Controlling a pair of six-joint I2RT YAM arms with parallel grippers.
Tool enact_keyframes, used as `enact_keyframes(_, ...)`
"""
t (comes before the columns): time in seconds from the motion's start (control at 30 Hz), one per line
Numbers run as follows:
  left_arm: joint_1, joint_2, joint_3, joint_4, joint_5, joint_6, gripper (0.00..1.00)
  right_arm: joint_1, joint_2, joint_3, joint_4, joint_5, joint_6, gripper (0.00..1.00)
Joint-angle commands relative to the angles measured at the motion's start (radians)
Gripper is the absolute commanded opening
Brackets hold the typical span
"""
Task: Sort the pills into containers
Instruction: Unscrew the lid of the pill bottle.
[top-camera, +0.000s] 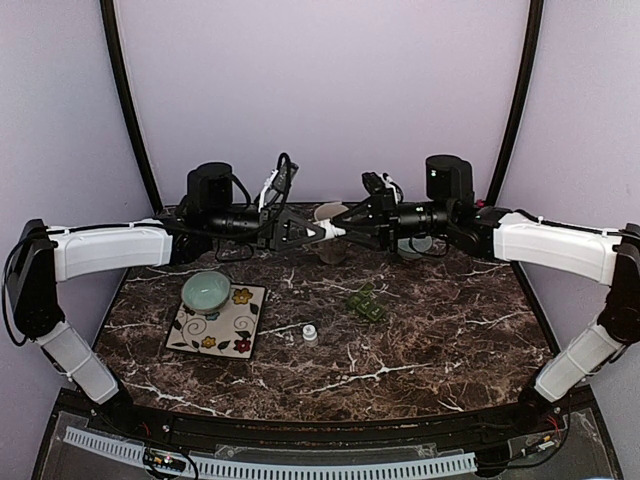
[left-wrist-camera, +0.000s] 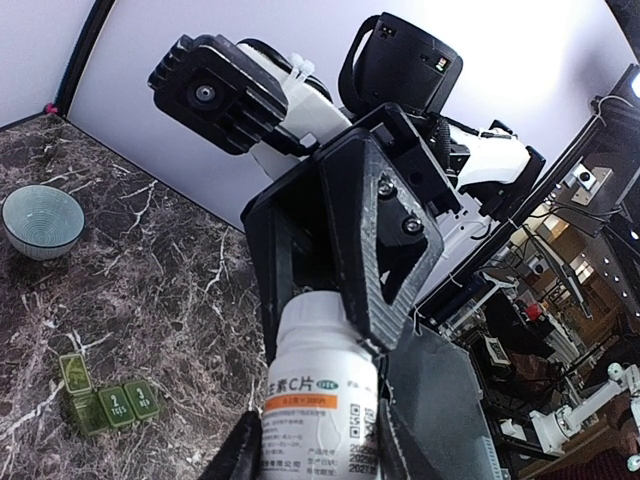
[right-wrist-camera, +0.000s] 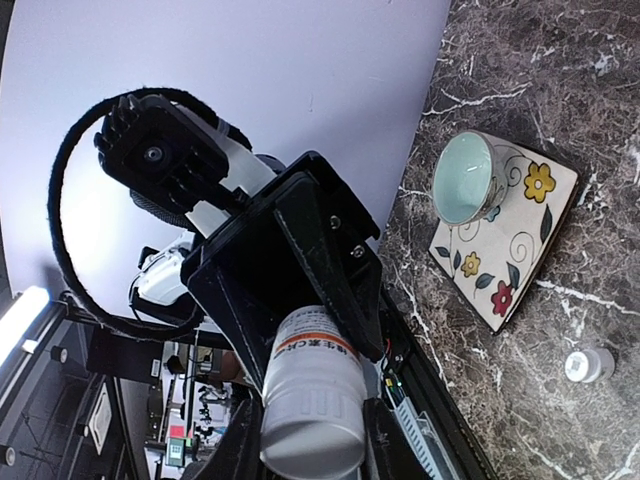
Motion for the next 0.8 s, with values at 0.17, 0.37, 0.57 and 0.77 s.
enact_keyframes(0.17, 0.004, 0.016, 0.038, 0.087, 0.085, -0.092, 0.0, 0.008, -0.018, 0.114, -0.226, 0.01, -0.444, 0.0)
enact_keyframes(0.37, 0.007, 0.039, 0.054, 0.229, 0.2, -0.264, 0.0, 0.008, -0.058, 0.045, -0.208, -0.025, -0.715, 0.0)
enact_keyframes(0.57, 0.007, 0.084, 0.049, 0.443, 0.3, -0.499, 0.0, 0.008, -0.087, 0.035, -0.256, 0.034, -0.986, 0.0)
enact_keyframes(0.77, 0.007, 0.096, 0.034, 0.577, 0.309, -0.612, 0.0, 0.008, -0.141, -0.012, -0.248, 0.109, -1.123, 0.0)
